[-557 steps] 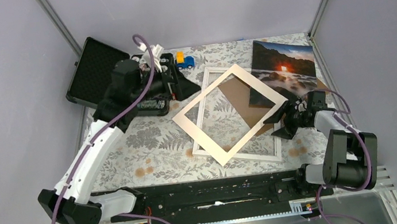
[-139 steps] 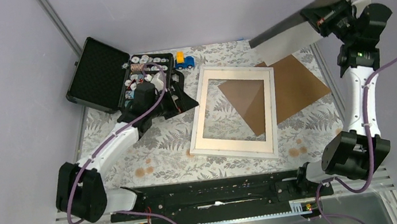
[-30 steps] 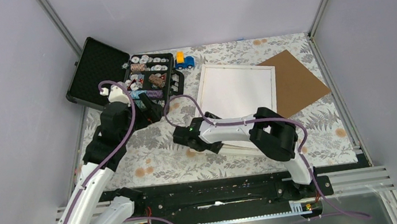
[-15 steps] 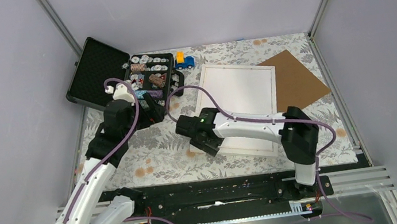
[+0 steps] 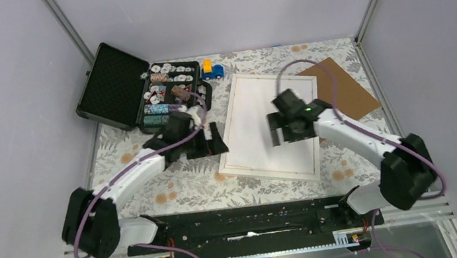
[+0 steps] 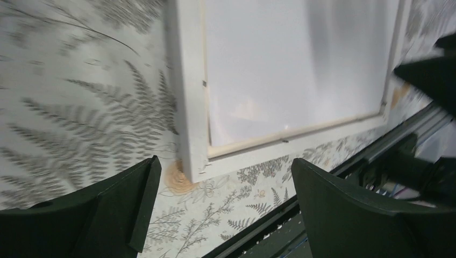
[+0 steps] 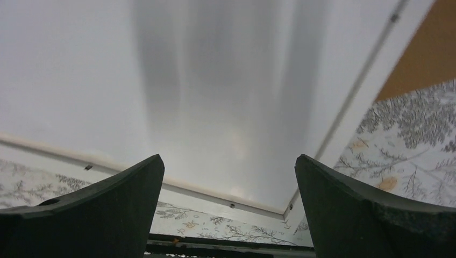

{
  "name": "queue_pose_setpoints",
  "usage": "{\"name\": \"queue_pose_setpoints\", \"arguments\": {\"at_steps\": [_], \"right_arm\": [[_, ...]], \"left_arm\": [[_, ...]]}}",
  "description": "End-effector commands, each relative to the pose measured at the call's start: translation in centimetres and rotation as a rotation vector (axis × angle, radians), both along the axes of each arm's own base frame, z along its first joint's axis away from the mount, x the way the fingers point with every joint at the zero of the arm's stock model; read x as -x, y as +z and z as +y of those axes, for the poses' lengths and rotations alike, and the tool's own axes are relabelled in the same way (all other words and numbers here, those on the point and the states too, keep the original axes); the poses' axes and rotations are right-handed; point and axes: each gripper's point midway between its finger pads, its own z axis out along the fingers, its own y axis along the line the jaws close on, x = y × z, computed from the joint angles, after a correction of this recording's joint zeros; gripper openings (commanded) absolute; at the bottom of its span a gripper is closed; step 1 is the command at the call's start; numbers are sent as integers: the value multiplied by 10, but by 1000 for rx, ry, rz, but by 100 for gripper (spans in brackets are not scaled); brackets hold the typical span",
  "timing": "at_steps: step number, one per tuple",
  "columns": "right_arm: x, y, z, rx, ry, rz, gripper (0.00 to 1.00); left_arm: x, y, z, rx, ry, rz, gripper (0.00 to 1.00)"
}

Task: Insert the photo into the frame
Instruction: Turn over the photo from the photo frame.

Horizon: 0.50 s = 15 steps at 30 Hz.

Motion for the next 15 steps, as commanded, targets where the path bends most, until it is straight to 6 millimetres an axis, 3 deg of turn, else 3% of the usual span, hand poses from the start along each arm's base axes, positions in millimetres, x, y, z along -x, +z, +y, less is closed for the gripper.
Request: {"name": "queue_pose_setpoints", "arguments": {"at_steps": [1, 5, 9, 15], "right_arm": [[-7, 1, -32, -188, -260, -16, 100], [6, -14, -74, -217, -415, 17, 100], [17, -24, -109, -243, -544, 37, 98], [28, -36, -107, -277, -580, 87, 93]], "left_arm": [[5, -20, -33, -40, -66, -11, 99], [4, -47, -38, -117, -55, 2, 99], [4, -62, -39, -166, -53, 8, 98], [9, -75, -35, -198, -60, 21, 95]]}}
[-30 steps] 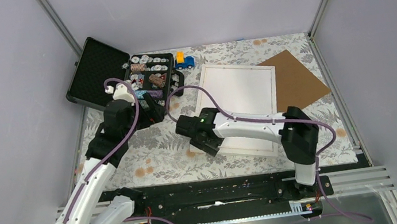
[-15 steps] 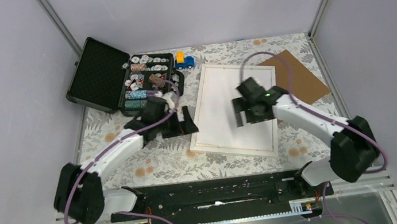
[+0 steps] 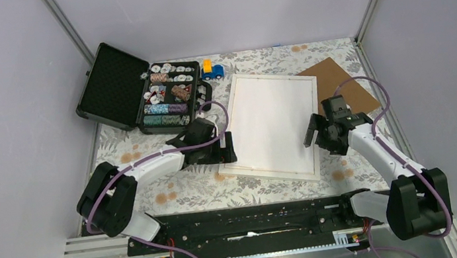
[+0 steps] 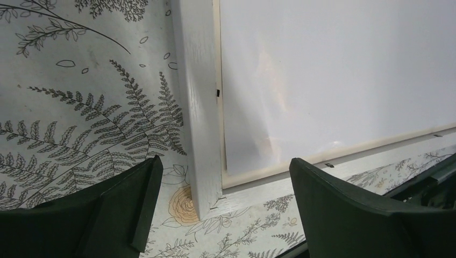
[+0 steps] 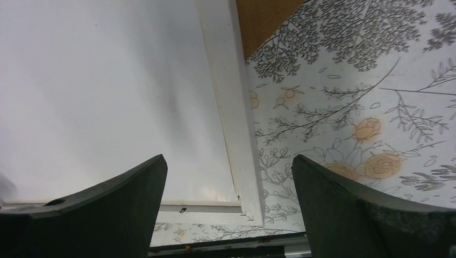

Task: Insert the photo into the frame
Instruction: Turn over the photo from the photo frame, then adjust the photo frame at the center of the board.

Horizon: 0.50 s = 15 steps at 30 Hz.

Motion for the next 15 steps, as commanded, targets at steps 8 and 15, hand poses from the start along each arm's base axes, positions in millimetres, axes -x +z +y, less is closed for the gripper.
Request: {"name": "queue_pose_setpoints", "arguments": {"at_steps": [8, 15], "right_arm": [[13, -21, 20, -137, -46, 21, 89], [21, -36, 24, -164, -46, 30, 80]], "left_arm": [[0, -17, 6, -54, 12, -37, 90], [14, -33, 6, -55, 16, 28, 80]]}}
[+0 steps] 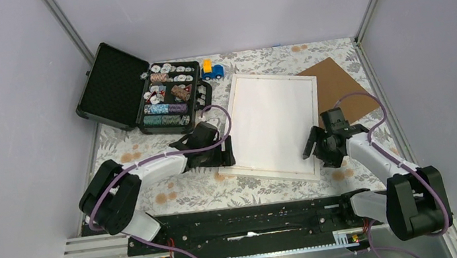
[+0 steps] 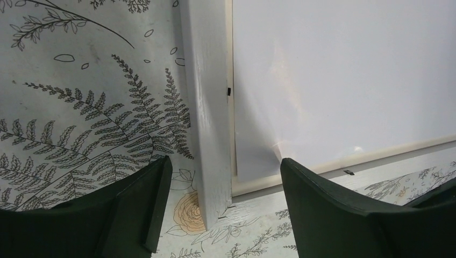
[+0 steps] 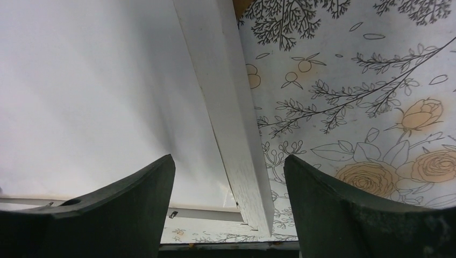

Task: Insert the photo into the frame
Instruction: Adjust the photo frame at the center of the board.

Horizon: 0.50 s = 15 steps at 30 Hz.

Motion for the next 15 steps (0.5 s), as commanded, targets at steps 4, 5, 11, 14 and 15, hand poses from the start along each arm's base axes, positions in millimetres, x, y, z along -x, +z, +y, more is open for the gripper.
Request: {"name": "queue_pose_setpoints", "arguments": {"at_steps": [4, 5, 11, 14, 15], "right_arm": [[3, -1, 12, -85, -14, -36, 73], [6, -2, 16, -108, -14, -32, 73], [13, 4, 35, -228, -20, -27, 69], [14, 12, 38, -253, -26, -43, 69], [15, 13, 40, -268, -29, -47, 69]], "left_arm": [[23, -16, 10, 7, 22, 61, 77], [25, -15, 10, 16, 21, 63, 76], [34, -1, 7, 75, 17, 65, 75], [31, 8, 8, 77, 14, 41, 76], [30, 10, 9, 71, 11, 35, 78]]}}
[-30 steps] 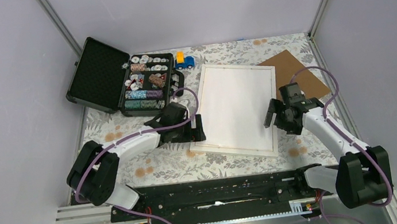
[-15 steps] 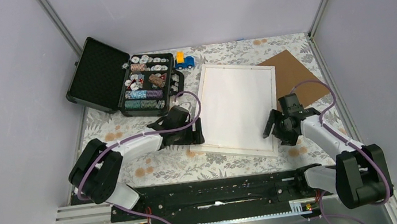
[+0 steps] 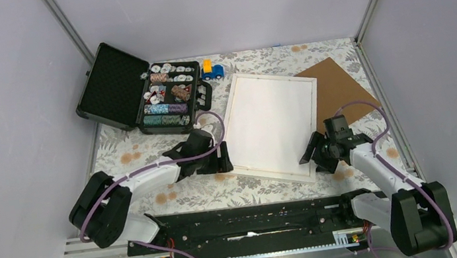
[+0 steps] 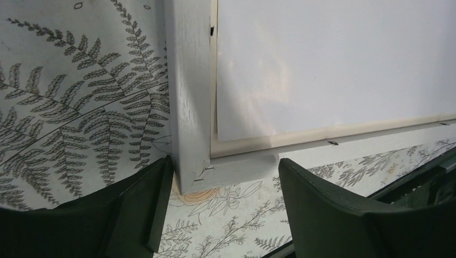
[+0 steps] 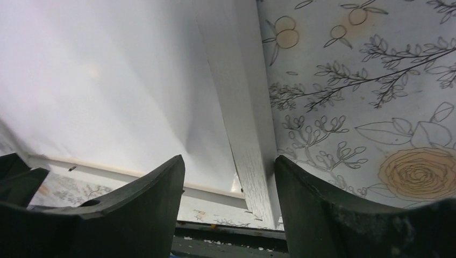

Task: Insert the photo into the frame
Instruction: Adjust the photo frame at the center of the board.

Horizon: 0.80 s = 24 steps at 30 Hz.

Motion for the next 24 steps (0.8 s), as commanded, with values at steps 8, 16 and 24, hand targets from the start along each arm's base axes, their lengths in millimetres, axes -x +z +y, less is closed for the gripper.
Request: {"name": "queue_pose_setpoints", "arguments": {"at_steps": [8, 16, 24], "right_arm": [[8, 9, 26, -175, 3, -20, 74], [10, 20, 38, -219, 72, -35, 82], [-45, 71, 6, 24, 53, -165, 100]], "left_arm": [[-11, 49, 25, -27, 35, -94, 99], [-18, 89, 31, 106, 72, -145, 99], [-17, 142, -12, 358, -52, -178, 99]]}}
